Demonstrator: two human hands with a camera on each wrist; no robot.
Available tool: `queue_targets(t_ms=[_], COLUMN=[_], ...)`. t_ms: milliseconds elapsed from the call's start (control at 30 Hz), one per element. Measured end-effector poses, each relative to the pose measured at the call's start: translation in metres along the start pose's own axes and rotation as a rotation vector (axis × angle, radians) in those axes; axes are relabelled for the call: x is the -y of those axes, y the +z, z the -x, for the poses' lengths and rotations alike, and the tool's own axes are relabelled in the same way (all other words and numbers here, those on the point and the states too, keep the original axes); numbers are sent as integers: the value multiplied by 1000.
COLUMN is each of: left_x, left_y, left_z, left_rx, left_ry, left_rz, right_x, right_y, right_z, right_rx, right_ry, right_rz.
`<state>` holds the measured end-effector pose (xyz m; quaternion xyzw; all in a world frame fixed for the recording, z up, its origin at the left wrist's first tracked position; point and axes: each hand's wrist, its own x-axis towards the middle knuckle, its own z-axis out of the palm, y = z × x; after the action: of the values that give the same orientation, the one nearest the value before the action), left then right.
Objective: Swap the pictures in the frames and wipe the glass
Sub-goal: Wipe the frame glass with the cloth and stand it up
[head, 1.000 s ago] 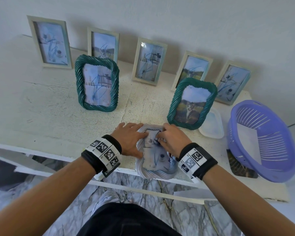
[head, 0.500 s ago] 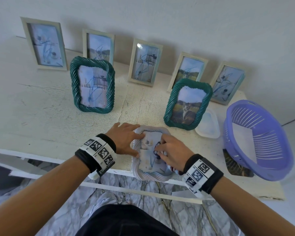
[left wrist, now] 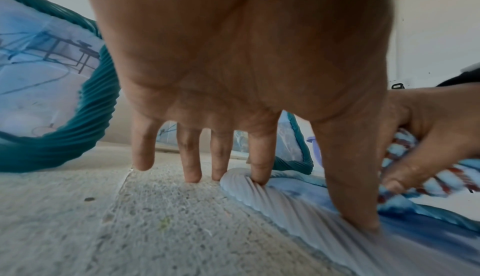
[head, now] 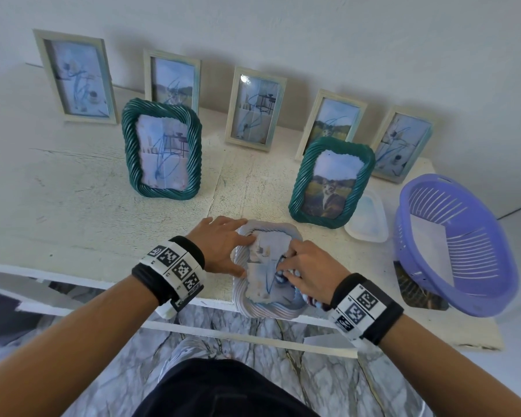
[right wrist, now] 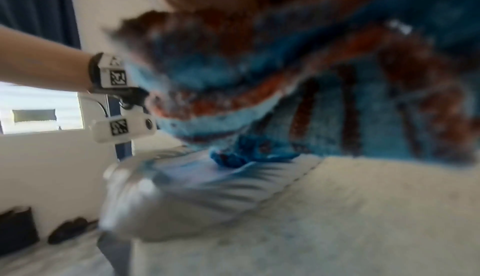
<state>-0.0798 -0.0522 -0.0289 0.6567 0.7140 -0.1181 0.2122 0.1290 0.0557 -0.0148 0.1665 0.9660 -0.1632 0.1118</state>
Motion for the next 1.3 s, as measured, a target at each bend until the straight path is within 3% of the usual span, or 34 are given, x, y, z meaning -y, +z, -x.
queue_targets(t_ms=[133, 300, 367, 533, 733, 900, 1067, 1200, 1300], left_x=[0, 1, 0, 0, 0, 0, 1, 1, 1], left_y=[-1, 1, 0, 0, 0, 2, 2, 2, 2], left_z=[0, 0, 0, -1, 0, 0, 0, 0, -1], left_rx=[-7, -9, -8, -16, -13, -21, -20, -19, -28], left_ry=[-1, 0, 1, 1, 3, 5, 10, 8, 7], left_rz=[3, 28, 26, 28, 38, 47, 54, 59, 60], right_x=[-4, 9, 4, 7, 18, 18, 30, 14, 31], right_y=[0, 9, 2, 7, 7, 3, 7, -2, 3], right_z=[-14, 7, 2, -14, -3, -20, 0, -15, -14], right_rx=[-129, -39, -4, -143, 3, -78, 43, -23, -19], right_ry=[68, -45, -19, 24, -60, 15, -87, -14, -22], right_rz=[-3, -61, -8, -25, -29, -10, -43, -38, -58])
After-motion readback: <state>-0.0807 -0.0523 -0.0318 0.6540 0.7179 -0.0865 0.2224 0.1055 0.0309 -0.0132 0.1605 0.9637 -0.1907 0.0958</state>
